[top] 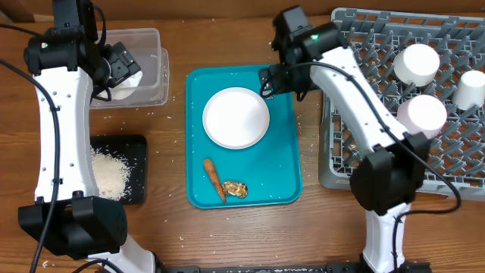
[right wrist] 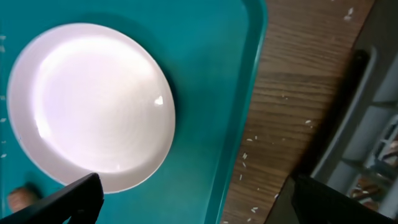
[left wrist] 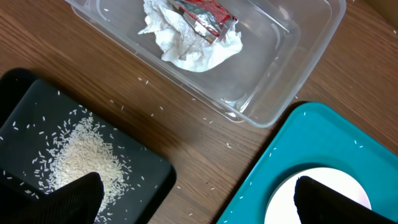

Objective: Sort waste into correct bins and load items into the dishwasher
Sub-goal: 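Reach the right gripper to the white plate and grasp its rim, then lift the plate with the right gripper and carry it into the rack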

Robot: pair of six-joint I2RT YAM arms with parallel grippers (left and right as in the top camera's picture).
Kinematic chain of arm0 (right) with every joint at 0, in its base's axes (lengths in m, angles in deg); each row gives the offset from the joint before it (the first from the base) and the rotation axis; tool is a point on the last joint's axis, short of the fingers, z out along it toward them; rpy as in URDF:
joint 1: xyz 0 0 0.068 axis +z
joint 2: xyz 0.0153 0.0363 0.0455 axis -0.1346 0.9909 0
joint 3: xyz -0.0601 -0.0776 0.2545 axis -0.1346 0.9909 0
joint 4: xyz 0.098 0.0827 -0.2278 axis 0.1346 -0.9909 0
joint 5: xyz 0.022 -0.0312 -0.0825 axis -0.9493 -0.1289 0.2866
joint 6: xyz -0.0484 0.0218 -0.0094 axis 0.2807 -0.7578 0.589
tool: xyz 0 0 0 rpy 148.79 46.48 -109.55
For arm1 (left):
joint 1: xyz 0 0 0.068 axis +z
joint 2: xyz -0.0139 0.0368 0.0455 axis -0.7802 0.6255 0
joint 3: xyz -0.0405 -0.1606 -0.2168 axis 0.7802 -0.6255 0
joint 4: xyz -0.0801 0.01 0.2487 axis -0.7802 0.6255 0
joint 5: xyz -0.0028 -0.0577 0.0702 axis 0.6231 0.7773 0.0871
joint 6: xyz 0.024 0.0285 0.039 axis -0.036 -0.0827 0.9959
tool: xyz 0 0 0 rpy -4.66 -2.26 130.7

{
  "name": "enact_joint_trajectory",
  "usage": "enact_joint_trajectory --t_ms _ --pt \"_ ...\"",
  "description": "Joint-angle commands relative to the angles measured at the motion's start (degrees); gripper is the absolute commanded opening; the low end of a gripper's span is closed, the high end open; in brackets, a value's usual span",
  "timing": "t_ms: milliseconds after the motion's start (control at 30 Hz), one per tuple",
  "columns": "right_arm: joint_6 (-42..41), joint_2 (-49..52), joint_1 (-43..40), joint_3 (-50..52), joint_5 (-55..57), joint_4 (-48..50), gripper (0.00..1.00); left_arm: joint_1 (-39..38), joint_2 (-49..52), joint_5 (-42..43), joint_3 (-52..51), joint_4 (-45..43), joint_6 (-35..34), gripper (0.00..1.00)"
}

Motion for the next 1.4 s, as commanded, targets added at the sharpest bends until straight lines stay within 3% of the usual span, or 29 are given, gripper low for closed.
enact_joint_trajectory --t_ms 0,67,200,267,400,567,633,800,933,967,1033,1167,1367 --pt "0.8 4.4 0.0 -0.5 -2.9 0.5 1.0 0.1 -0.3 0.2 0.3 0.0 -0.8 1.0" --pt "3.5 7.1 0.0 -0.5 -7.6 0.2 0.99 0.1 -0.3 0.2 0.3 0.0 -0.8 1.0" --pt "3.4 11.1 0.0 -0.5 -8.2 0.5 0.82 0.1 -0.3 0.2 0.3 0.0 -0.8 1.0" --pt "3.5 12.2 0.3 -0.5 -8.3 0.4 0.8 0.1 -0.3 0.2 0.3 0.0 -0.8 1.0" --pt "3.4 13.2 1.2 -0.3 -8.3 1.7 0.66 0.1 -0.3 0.2 0.3 0.0 -0.8 1.0" --pt "3.0 13.3 1.9 3.1 -8.3 6.1 0.62 0.0 -0.3 0.2 0.3 0.0 -0.8 1.0" --pt "-1.2 13.3 1.9 5.1 -8.1 8.9 0.55 0.0 -0.3 0.2 0.3 0.0 -0.8 1.0" --pt "-2.1 13.3 2.0 7.7 -8.1 11.8 0.45 0.0 -0.3 0.2 0.3 0.0 -0.8 1.0" --pt "-5.1 13.3 2.0 8.0 -8.0 11.9 0.24 -0.1 -0.3 0.2 0.3 0.0 -0.8 1.0" --pt "-6.5 13.3 2.0 7.7 -8.1 11.7 0.12 -0.1 -0.3 0.2 0.3 0.0 -0.8 1.0" --pt "-7.5 13.2 2.0 6.4 -8.1 10.4 0.04 -0.1 -0.3 0.2 0.3 0.0 -0.8 1.0" --pt "-7.4 12.0 1.0 -2.0 -6.5 3.3 0.04 -0.1 -0.3 0.2 0.3 0.0 -0.8 1.0" --pt "-7.5 8.2 -4.3 -21.9 19.1 -12.2 0.04 -0.1 -0.3 0.2 0.3 0.0 -0.8 1.0"
